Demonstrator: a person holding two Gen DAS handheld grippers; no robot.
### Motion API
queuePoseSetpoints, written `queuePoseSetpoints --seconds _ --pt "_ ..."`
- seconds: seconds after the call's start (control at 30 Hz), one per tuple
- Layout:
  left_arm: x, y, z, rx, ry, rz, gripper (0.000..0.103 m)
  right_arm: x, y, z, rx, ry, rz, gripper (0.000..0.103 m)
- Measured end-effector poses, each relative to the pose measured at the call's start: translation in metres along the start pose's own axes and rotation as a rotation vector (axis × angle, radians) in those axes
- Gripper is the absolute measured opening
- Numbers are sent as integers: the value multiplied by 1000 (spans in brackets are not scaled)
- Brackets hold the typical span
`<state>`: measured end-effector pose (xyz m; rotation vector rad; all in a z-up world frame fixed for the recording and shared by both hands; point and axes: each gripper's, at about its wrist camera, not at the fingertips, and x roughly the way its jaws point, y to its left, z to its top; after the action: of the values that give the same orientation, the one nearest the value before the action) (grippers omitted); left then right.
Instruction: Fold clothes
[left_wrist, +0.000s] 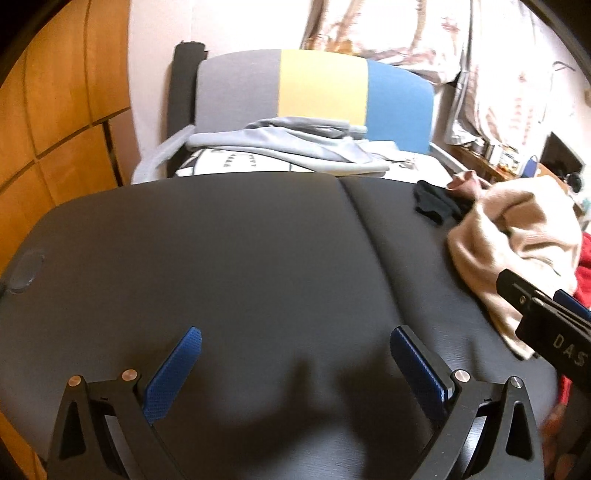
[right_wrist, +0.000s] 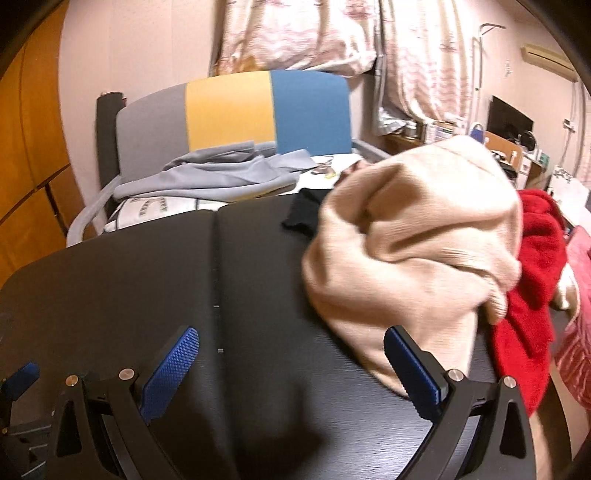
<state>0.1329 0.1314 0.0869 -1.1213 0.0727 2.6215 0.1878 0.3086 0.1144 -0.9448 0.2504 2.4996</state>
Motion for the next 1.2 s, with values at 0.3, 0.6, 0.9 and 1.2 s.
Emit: queuePoseSetpoints --seconds 0.3,0.6,0.9,1.2 --pt "-8 -30 -5 95 0 -43 103 -13 -33 3 50 -8 -52 103" --pt "-6 -72 -2 183 20 -99 103 -17 -64 5 88 -19 -101 103" --pt "2 -111 -2 238 49 -148 103 -16 -101 8 168 -61 -150 101" --pt "22 -146 12 307 50 -167 103 -2 -145 10 262 -70 -133 88"
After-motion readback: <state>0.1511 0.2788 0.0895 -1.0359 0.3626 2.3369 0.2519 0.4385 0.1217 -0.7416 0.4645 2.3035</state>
